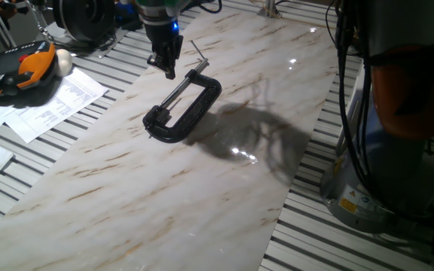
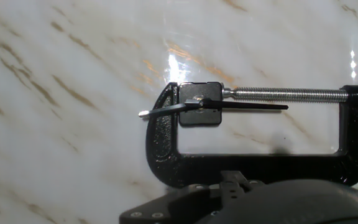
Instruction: Turn the hands of a clock
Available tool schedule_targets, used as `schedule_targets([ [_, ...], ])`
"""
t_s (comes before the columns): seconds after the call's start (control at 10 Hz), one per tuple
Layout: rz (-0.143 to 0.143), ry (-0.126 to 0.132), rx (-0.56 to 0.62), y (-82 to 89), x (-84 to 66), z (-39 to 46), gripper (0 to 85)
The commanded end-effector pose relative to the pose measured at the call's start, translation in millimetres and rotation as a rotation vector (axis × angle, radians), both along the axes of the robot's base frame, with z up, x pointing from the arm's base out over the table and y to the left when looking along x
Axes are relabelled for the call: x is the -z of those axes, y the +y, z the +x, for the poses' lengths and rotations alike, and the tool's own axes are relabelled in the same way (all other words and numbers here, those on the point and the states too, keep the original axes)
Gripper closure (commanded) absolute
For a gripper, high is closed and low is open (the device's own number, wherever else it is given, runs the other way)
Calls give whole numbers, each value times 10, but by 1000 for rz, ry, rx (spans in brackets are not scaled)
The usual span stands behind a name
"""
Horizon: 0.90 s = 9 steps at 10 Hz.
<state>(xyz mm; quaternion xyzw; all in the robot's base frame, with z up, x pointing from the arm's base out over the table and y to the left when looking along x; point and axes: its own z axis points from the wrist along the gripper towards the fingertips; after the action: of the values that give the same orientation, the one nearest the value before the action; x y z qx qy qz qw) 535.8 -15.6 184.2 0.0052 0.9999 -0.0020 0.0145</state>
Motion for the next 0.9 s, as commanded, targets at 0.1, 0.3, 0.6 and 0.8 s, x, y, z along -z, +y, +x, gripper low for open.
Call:
schedule_targets([
  [0.1,-5,6,7,-35,73,31,850],
  [0.3,-5,5,12,-78,166,30,850],
  [0.6,3,10,18,-172,271,42,850],
  [0.8,9,9,15,-231,355,58,850],
])
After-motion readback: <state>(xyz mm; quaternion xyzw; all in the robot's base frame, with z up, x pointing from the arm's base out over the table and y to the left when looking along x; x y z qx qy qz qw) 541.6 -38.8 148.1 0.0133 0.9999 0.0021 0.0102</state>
